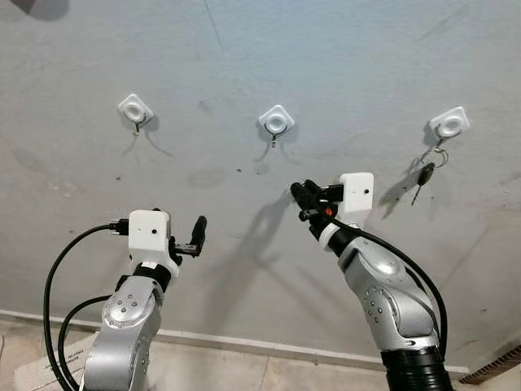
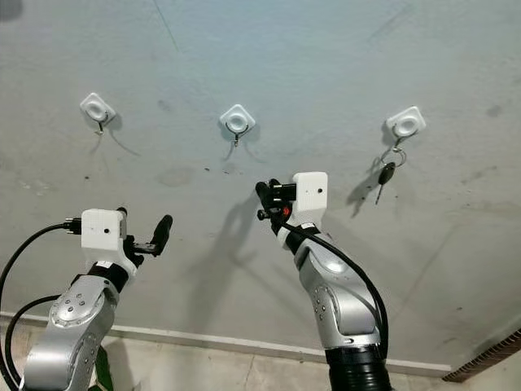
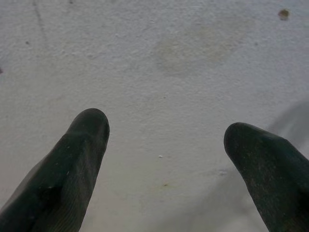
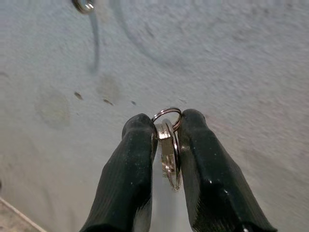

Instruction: Hang keys on a hook

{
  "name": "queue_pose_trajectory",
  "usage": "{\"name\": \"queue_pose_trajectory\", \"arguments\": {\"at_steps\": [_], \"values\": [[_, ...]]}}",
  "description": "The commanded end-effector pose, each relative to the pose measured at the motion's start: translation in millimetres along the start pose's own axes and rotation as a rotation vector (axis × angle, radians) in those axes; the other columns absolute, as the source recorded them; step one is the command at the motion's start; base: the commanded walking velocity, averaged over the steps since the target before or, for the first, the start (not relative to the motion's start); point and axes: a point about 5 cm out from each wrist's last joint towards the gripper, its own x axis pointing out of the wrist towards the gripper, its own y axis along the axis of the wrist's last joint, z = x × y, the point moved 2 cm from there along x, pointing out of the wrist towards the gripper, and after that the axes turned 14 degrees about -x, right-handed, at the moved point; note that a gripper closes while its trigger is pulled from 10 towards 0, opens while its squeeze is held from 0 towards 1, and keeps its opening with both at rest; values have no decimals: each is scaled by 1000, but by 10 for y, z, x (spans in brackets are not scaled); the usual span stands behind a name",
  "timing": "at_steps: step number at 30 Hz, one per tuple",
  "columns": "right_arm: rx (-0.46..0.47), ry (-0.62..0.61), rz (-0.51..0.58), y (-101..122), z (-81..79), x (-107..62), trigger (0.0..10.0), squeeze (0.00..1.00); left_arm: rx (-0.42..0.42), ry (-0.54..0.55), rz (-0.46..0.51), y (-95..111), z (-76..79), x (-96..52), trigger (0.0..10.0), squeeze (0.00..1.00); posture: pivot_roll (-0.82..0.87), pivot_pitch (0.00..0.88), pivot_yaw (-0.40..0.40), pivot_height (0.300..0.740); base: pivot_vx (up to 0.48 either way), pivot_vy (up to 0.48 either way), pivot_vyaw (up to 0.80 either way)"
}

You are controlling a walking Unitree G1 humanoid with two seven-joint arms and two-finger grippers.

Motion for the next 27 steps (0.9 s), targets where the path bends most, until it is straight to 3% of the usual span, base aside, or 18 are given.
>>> {"name": "queue_pose_trajectory", "arguments": {"at_steps": [1, 5, 13, 27], "values": [[2, 30, 36, 96, -72, -13, 10000, 0, 28, -67, 19, 49, 104, -21, 10000, 0, 70, 0, 34, 740, 0, 0, 0], [-54, 166, 81, 203, -317, -64, 10000, 0, 77, -235, 32, 88, 352, -66, 10000, 0, 66, 0, 36, 740, 0, 0, 0], [-43, 256, 174, 449, -457, -57, 10000, 0, 103, -302, 46, 127, 465, -66, 10000, 0, 73, 0, 34, 740, 0, 0, 0], [-90, 288, 251, 680, -362, 74, 10000, 0, 84, -299, 36, 104, 450, -68, 10000, 0, 74, 0, 30, 740, 0, 0, 0]]}}
